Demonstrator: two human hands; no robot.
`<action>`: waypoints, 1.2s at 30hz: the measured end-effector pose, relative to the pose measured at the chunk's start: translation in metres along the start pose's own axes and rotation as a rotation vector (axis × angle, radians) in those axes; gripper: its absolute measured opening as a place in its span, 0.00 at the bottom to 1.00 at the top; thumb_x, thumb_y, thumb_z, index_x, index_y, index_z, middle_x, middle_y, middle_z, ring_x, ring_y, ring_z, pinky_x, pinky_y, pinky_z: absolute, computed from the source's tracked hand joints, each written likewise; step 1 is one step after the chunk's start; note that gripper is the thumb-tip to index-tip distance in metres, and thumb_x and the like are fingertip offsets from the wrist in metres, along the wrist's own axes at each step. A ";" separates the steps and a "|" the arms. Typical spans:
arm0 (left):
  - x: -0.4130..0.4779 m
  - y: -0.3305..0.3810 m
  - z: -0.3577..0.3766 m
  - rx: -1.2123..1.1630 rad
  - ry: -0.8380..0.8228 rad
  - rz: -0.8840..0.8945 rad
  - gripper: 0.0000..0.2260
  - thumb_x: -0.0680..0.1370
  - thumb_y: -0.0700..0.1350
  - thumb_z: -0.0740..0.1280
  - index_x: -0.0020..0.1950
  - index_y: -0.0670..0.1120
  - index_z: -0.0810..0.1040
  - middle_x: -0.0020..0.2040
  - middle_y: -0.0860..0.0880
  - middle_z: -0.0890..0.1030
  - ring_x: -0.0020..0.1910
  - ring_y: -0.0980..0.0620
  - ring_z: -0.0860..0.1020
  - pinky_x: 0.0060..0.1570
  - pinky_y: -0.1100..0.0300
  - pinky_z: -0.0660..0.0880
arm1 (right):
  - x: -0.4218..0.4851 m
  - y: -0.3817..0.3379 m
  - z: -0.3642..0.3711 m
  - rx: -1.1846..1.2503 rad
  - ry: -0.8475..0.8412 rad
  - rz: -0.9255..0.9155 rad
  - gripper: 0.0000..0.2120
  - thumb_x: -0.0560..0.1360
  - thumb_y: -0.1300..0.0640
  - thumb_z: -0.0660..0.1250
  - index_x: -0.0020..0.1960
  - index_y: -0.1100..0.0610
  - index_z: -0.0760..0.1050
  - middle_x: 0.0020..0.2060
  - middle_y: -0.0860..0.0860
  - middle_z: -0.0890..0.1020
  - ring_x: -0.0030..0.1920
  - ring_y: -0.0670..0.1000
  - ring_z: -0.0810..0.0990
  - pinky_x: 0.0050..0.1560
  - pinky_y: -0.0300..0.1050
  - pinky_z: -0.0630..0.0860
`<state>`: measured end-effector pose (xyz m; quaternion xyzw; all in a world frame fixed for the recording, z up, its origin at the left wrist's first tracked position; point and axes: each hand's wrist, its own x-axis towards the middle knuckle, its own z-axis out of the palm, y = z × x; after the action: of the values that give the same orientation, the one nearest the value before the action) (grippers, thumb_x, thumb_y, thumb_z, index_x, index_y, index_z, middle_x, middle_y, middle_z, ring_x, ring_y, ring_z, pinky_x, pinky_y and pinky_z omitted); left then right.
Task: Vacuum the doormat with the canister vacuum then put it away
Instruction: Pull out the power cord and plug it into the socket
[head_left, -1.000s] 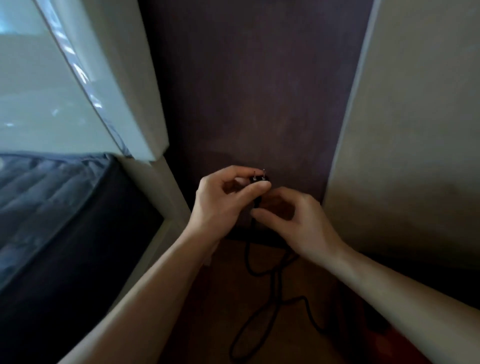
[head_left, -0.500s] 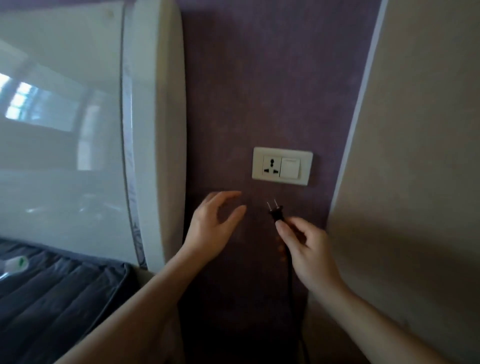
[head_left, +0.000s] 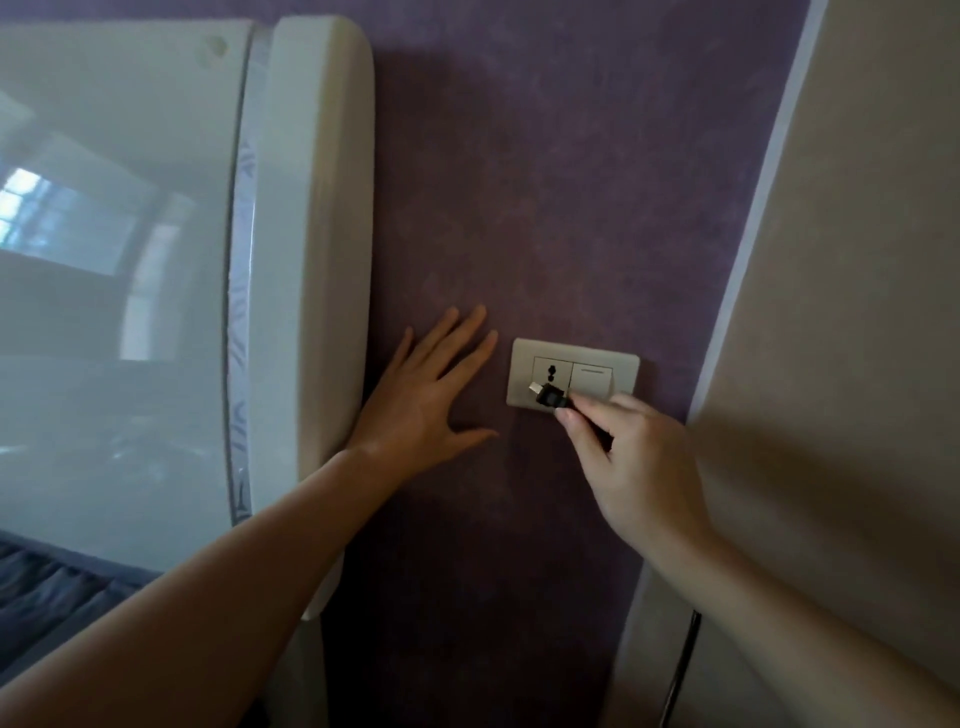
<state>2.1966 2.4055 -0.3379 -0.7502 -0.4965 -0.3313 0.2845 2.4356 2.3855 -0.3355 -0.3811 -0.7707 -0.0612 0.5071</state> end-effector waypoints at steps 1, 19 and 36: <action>0.000 -0.001 0.000 0.000 0.002 0.005 0.46 0.67 0.60 0.76 0.79 0.49 0.59 0.81 0.49 0.54 0.80 0.48 0.50 0.74 0.39 0.52 | 0.002 -0.001 0.001 -0.039 0.023 -0.018 0.12 0.79 0.53 0.70 0.59 0.56 0.84 0.38 0.45 0.79 0.34 0.47 0.78 0.34 0.39 0.70; 0.000 0.004 -0.003 0.029 -0.043 -0.028 0.46 0.68 0.59 0.75 0.80 0.50 0.56 0.81 0.51 0.49 0.80 0.50 0.47 0.75 0.40 0.50 | 0.001 -0.013 0.014 -0.111 0.097 0.068 0.04 0.75 0.57 0.74 0.45 0.58 0.85 0.36 0.51 0.85 0.36 0.52 0.84 0.36 0.44 0.79; -0.001 0.003 0.005 0.020 -0.014 -0.026 0.47 0.68 0.60 0.74 0.80 0.50 0.56 0.81 0.51 0.49 0.80 0.49 0.46 0.75 0.38 0.50 | -0.002 -0.038 0.039 -0.172 0.244 0.183 0.09 0.74 0.54 0.77 0.47 0.59 0.84 0.40 0.54 0.86 0.39 0.60 0.85 0.37 0.52 0.82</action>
<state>2.2000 2.4076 -0.3417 -0.7430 -0.5115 -0.3248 0.2843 2.3831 2.3767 -0.3447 -0.4813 -0.6574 -0.1263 0.5659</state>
